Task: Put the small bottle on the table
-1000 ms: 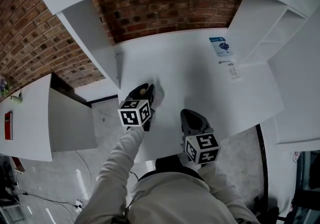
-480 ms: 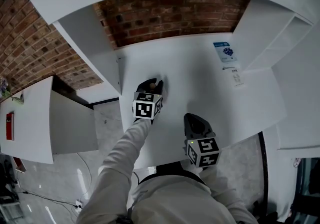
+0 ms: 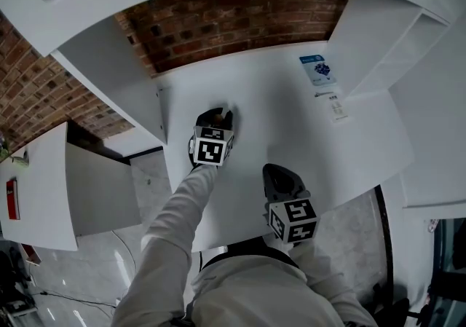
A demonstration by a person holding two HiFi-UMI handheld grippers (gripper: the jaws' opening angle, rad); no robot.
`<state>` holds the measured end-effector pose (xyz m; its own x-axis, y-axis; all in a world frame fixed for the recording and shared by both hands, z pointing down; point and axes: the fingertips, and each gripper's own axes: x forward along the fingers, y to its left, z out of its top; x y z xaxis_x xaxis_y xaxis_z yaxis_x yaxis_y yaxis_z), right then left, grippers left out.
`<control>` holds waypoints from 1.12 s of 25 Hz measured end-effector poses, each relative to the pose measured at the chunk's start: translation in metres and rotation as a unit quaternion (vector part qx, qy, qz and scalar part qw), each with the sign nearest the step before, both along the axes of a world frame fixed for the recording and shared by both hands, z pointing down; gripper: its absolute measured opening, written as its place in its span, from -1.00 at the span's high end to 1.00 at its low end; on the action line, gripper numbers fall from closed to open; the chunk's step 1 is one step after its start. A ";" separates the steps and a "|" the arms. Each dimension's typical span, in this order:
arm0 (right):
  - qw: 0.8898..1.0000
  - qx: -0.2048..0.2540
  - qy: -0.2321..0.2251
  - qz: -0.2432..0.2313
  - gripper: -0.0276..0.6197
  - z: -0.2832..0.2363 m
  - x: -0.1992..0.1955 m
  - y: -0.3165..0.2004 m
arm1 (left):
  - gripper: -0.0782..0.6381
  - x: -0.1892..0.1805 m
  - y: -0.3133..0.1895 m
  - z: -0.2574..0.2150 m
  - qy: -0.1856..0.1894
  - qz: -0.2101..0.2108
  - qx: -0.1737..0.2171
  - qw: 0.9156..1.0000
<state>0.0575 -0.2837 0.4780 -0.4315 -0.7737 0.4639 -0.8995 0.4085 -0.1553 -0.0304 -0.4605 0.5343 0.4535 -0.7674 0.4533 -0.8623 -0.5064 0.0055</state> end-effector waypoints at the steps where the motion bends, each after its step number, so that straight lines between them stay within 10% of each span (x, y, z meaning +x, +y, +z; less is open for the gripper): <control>1: 1.000 0.000 0.001 0.001 0.83 0.000 0.001 -0.001 | 0.49 0.001 -0.003 0.002 -0.002 0.001 0.001 1.000; 28: 1.000 -0.010 0.002 0.006 0.83 0.007 0.011 -0.004 | 0.24 0.006 -0.014 0.014 -0.032 -0.008 0.002 0.999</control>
